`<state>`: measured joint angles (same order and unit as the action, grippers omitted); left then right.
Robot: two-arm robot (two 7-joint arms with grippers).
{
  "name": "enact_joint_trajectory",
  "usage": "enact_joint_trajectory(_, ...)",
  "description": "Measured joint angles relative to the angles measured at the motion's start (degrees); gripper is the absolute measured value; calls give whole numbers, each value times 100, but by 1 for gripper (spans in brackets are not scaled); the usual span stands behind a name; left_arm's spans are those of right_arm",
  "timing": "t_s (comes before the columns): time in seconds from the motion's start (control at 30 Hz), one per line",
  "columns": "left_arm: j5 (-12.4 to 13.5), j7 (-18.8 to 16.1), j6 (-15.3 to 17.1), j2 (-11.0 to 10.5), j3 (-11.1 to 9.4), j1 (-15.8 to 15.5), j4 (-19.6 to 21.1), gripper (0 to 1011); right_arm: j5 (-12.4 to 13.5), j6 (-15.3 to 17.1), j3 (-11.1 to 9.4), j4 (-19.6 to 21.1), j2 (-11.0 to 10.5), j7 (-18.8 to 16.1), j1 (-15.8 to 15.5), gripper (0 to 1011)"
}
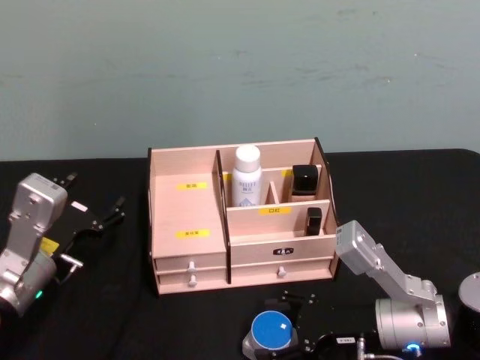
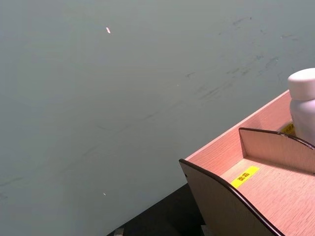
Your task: Pick up the facial cleanser and watermelon frost from the table and place them into the tiered storage box.
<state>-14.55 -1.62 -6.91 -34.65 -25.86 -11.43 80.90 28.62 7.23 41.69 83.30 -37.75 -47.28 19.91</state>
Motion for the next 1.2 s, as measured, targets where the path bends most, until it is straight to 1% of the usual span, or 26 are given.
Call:
enact_joint_trajectory(0.4, 0, 0, 0, 0, 0, 0, 0, 1010, -67, 61, 56, -31, 42, 37, 48, 1003)
enact_joint_trajectory(0.73, 0, 0, 0, 0, 0, 0, 0, 1010, -66, 63, 57, -29, 39, 32, 48, 1002)
enact_joint_trajectory(0.9, 0, 0, 0, 0, 0, 0, 0, 1010, -61, 59, 56, -29, 37, 30, 45, 928)
enact_joint_trajectory(0.93, 0, 0, 0, 0, 0, 0, 0, 1010, -60, 58, 56, -28, 37, 30, 44, 886)
enact_joint_trajectory(1.0, 0, 0, 0, 0, 0, 0, 0, 1010, -56, 55, 55, -28, 37, 28, 44, 841)
enact_joint_trajectory(1.2, 0, 0, 0, 0, 0, 0, 0, 1010, -48, 49, 51, -27, 37, 25, 42, 787)
